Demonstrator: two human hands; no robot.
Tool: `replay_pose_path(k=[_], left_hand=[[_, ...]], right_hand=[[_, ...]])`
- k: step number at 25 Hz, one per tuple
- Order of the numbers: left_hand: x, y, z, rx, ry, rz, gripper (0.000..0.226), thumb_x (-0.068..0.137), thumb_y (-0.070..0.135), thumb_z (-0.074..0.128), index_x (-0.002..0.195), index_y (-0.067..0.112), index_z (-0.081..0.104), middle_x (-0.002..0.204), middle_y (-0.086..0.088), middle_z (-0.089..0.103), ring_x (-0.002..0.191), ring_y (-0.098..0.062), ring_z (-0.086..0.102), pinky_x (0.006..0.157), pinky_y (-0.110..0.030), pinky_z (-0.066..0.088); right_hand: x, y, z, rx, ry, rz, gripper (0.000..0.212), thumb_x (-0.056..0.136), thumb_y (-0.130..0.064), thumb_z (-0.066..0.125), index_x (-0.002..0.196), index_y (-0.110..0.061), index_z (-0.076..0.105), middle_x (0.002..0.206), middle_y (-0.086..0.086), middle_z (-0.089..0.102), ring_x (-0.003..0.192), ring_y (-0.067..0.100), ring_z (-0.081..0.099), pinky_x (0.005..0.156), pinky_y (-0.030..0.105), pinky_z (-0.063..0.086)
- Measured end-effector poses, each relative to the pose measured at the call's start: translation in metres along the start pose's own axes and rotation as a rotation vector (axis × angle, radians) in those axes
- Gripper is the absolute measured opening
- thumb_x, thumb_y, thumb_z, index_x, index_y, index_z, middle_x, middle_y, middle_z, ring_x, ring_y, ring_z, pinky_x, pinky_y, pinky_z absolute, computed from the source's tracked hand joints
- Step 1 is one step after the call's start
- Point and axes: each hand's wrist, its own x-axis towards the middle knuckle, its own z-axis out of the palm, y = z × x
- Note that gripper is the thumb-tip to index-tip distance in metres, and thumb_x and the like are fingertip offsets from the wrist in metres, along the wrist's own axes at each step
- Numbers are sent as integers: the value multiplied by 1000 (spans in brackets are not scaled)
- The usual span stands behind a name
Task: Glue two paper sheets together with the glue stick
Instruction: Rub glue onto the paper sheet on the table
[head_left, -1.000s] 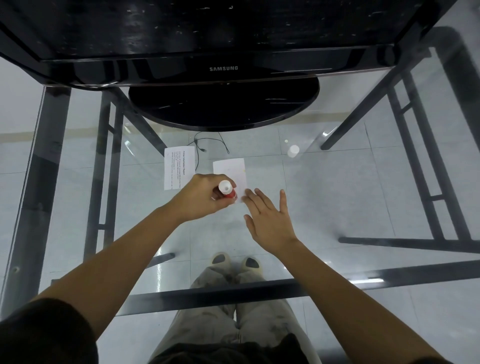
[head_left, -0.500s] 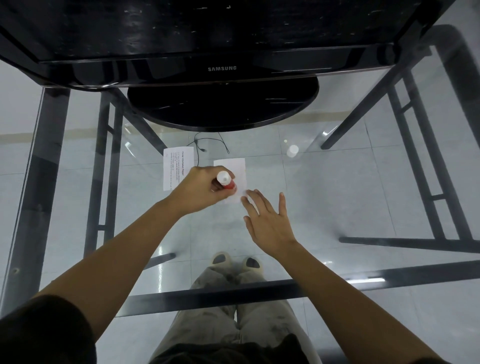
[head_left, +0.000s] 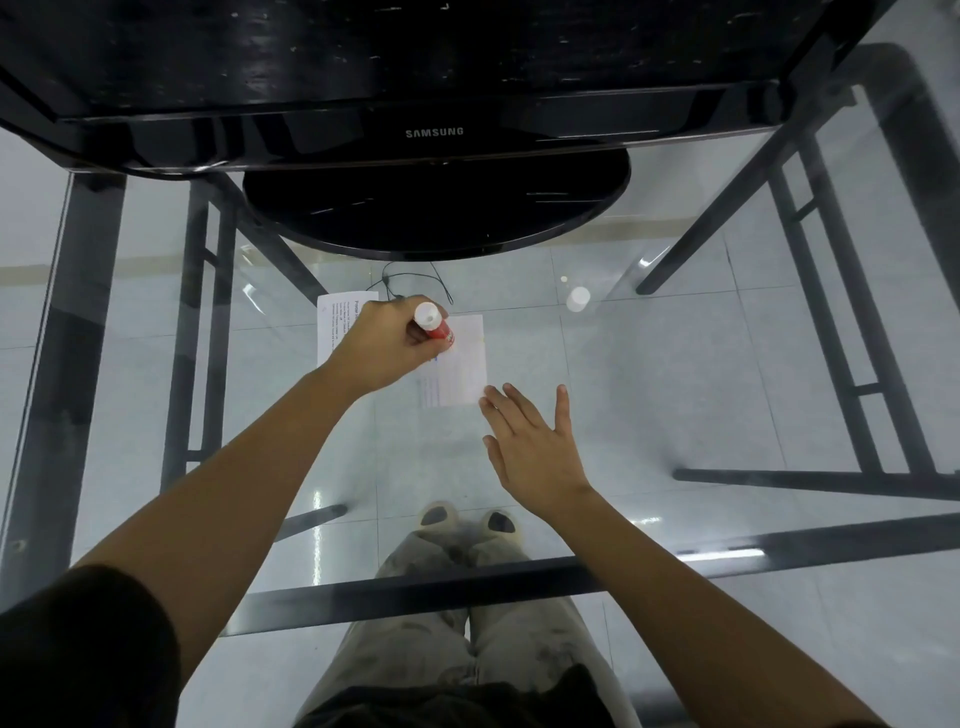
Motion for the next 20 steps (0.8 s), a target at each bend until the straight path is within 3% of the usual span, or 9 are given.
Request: replay_pose_path(k=[5,8,10,14,17,20], left_hand=[[-11,12,11,24,-69,145,17,77,28,72,91,20,66,85,5,69,70,-2,59,65,-4,41],[-13,16,16,11,-121,138,16,77,26,72,91,22,66,85,6,69,69,4,58,66,-1,41],[-6,17,14,21,-117,137,16,77,24,72,91,22,65,84,5,69,70,0,59,65,-2,41],[14,17,5,102,-24,121,15,80,25,69,92,18,63,83,3,66,72,-11,58,61,-7,36],[11,20,10,80,36,127,16,79,23,69,91,13,64,83,-1,68,73,-15,61,66,-18,45],[-5,25,22,37,-17,202,16,76,20,71,90,13,66,81,-1,70,71,-13,62,68,-12,44]], right_hand=[[-1,-2,0,17,-6,7,52,99,-41,22,146,-20,16,156,1,16,144,19,8,103,55,-18],[-1,-1,3,87,0,-7,51,99,-37,24,146,-17,17,156,3,16,144,20,10,113,46,-2],[-1,-1,5,146,10,-20,50,100,-35,24,145,-15,17,156,4,16,144,21,11,114,37,7],[-2,0,7,196,12,-23,51,99,-35,25,146,-16,15,157,3,14,144,21,9,112,33,4],[-2,0,8,207,21,-24,51,100,-34,25,146,-15,16,156,3,15,144,20,10,112,32,6],[-2,0,9,211,32,-27,50,100,-33,26,146,-14,17,156,4,17,144,20,11,113,33,9]])
